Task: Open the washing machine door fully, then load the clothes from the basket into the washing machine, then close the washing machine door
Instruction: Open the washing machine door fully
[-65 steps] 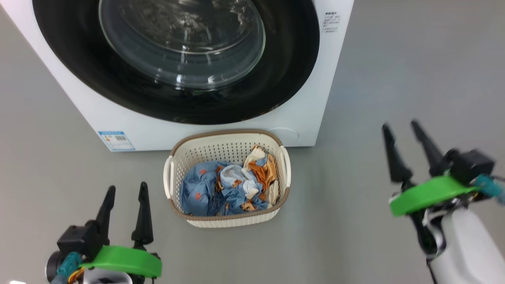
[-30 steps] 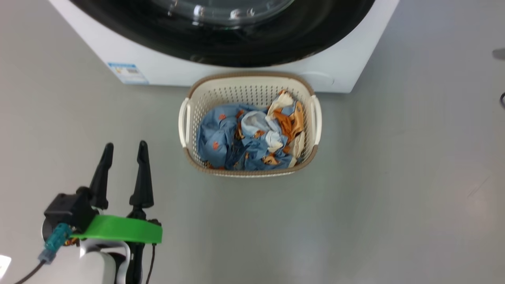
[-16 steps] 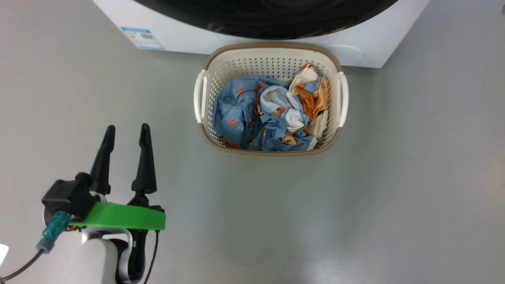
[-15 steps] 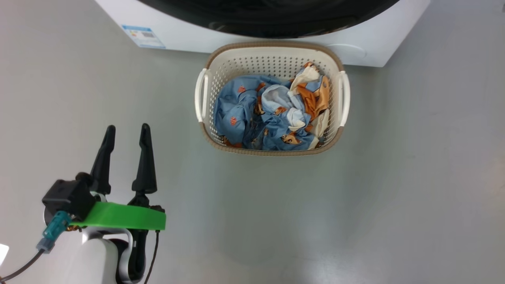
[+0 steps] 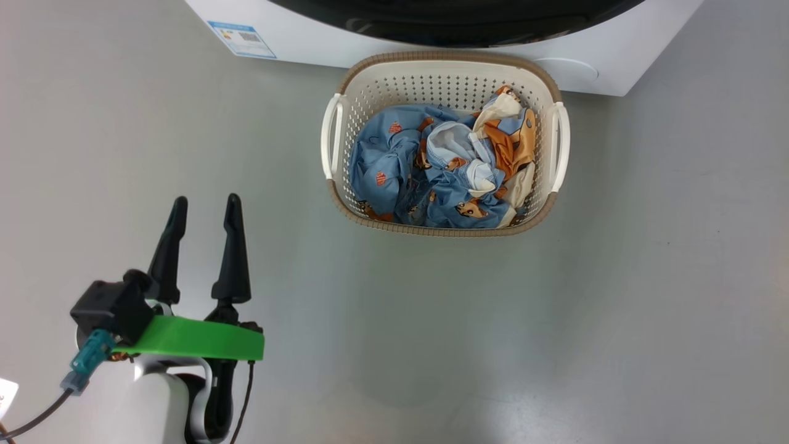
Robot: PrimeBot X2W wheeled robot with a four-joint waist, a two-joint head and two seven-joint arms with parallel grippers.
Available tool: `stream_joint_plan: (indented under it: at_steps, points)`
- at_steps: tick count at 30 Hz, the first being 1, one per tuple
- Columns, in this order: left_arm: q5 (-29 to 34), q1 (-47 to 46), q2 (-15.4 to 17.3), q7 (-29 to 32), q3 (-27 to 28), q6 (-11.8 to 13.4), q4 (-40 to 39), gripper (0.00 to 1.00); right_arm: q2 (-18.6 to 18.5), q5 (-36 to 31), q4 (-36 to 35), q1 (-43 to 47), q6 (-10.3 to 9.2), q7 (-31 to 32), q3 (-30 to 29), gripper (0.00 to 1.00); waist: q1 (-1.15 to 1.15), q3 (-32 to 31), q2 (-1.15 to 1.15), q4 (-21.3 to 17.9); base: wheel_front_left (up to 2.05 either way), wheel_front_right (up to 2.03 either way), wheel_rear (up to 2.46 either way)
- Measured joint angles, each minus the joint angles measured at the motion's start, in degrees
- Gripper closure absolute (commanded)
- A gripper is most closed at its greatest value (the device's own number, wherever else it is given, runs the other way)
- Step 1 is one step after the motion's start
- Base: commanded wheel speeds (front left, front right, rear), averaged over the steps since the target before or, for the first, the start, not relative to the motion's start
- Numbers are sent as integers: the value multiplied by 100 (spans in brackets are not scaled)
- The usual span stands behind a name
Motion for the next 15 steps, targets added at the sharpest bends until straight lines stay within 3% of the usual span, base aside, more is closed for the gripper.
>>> stream_joint_plan:
  at_steps: [15]
  points:
    - [-5,10,-5,0,7,-1,110,0,-20,15,570,-98,-1,558,269,100,0,-210,0,100,0,0,0]
